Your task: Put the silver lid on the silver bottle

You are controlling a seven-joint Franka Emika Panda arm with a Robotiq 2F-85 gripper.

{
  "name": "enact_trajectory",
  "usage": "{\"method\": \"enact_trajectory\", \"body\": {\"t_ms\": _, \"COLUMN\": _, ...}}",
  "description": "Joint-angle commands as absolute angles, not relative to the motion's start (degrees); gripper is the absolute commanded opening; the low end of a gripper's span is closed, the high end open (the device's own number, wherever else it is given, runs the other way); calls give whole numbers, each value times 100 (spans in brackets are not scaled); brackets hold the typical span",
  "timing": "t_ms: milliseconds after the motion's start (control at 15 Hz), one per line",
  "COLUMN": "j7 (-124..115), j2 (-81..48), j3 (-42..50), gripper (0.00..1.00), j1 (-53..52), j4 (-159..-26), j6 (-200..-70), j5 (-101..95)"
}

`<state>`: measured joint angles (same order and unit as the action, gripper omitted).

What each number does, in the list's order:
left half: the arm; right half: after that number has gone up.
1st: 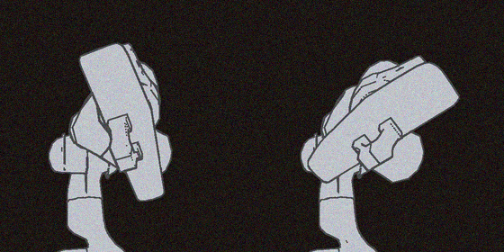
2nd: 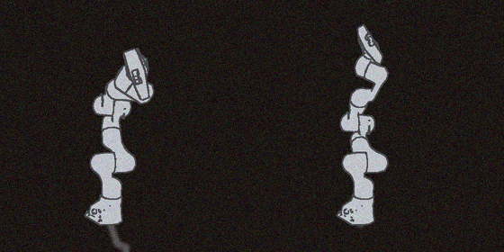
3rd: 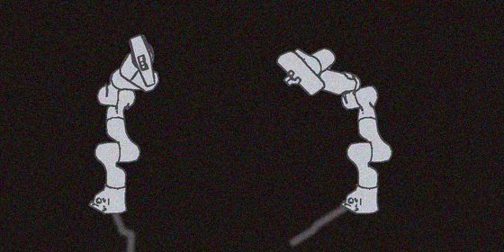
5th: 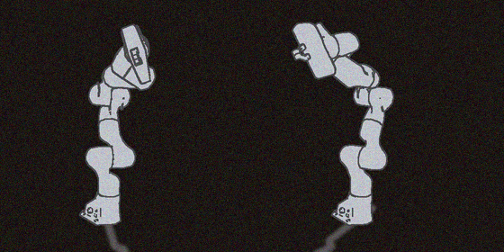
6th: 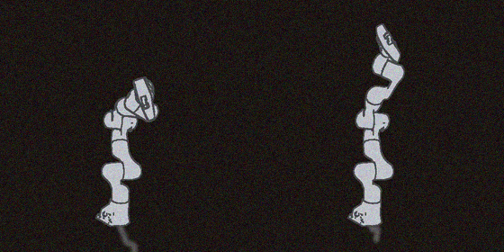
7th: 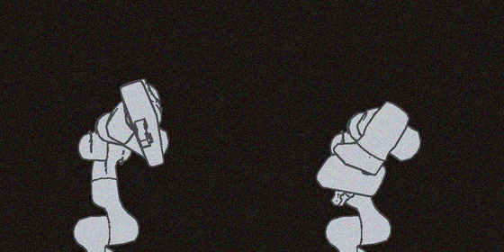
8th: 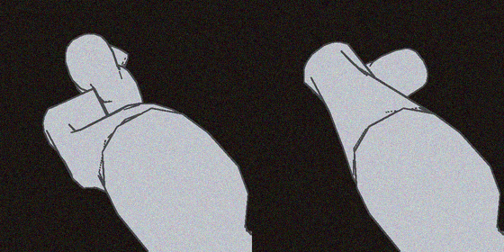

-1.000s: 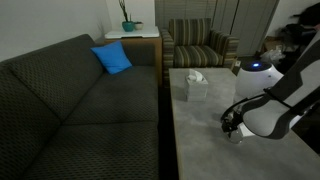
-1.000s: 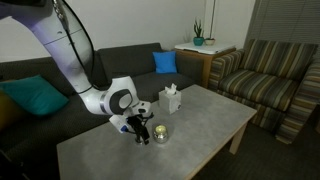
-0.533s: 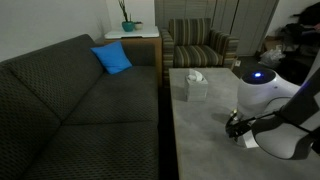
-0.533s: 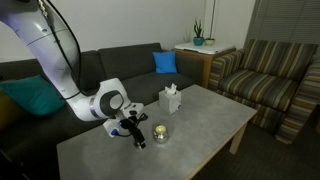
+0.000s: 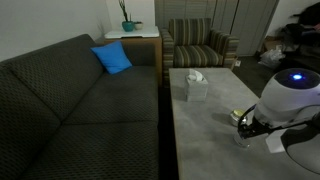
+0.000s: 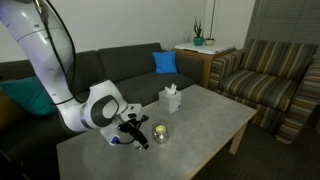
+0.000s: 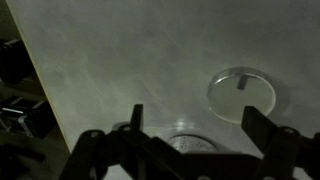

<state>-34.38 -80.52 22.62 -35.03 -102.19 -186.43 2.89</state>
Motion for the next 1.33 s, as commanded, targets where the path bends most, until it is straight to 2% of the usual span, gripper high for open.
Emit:
{"method": "enact_trajectory", "body": {"t_ms": 0, "j7": -2078, "j2": -7356, "j3": 1697, "gripper": 100, "j1": -2719, "j4": -10950, "j6": -19400, "j5": 291}}
{"method": "enact_trajectory", "body": {"t_ms": 333, "j7": -1040, "j2": -6767, "j3": 438, "gripper": 100, "j1": -831, "j4": -11064, "j6": -19517, "j5": -1049}}
{"method": "enact_trajectory", "body": {"t_ms": 533, "j7": -472, "j2": -6754, "j3": -222, "gripper": 100, "j1": -18, "j4": -10841, "j6": -19090, "j5": -854}}
{"method": "enact_trajectory", "body": {"t_ms": 800, "j7": -610, "j2": -6971, "j3": -366, "gripper": 100, "j1": 68, "j4": -10330, "j6": -18397, "j5": -245}}
{"method": "enact_trajectory", "body": {"t_ms": 1267, "j7": -819, "j2": -7741, "j3": -221, "gripper": 100, "j1": -414, "j4": -8784, "j6": -16880, "j5": 291}}
